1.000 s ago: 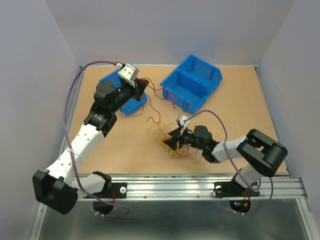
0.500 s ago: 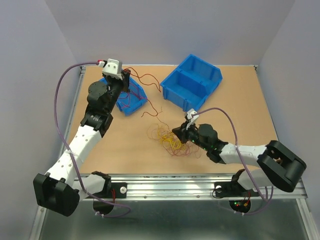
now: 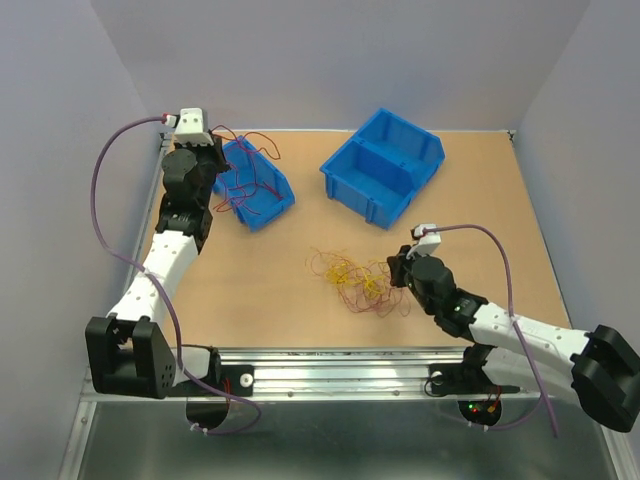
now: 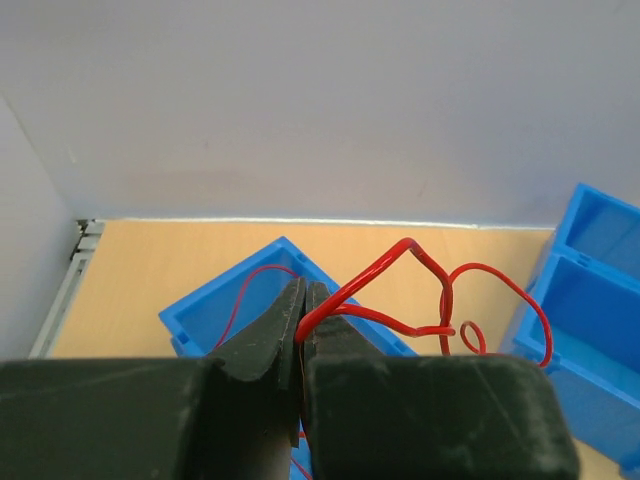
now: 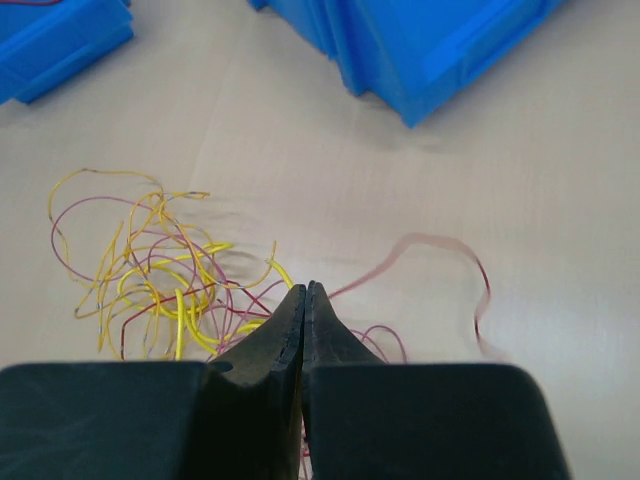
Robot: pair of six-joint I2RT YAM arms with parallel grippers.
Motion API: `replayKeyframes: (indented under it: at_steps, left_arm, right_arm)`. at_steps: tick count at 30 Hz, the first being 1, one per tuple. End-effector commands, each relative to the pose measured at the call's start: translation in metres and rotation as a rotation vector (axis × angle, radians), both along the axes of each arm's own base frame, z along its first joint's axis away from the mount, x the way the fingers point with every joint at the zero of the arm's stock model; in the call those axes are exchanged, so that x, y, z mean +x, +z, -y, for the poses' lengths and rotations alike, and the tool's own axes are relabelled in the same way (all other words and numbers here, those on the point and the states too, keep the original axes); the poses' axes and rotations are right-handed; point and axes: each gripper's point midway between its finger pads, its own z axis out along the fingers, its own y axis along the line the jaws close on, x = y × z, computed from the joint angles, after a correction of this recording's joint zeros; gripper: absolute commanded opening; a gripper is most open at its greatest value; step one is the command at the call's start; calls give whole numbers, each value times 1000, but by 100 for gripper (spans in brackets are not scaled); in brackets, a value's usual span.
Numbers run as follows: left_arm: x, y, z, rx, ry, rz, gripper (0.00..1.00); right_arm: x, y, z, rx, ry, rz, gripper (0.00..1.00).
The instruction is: Untangle the cables
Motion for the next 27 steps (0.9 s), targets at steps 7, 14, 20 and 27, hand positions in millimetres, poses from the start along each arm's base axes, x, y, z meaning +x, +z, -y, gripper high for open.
replayKeyframes:
  at_steps: [7,14,20,27]
  left_arm:
    - [-1,40,12,-60,-88,132,0]
    - [29,8,38,-197,-195,65,0]
    - [46,15,47,-262,-250,245,0]
    - [71,-30,22,-210,-303,211,0]
  right_arm:
    - [1,-6,17,-18,-95,-3,1]
    - [4,-5,8,-4,-65,6,1]
    - [3,-5,7,-5,-48,12,1]
    - [-1,-1,7,11,-30,28,1]
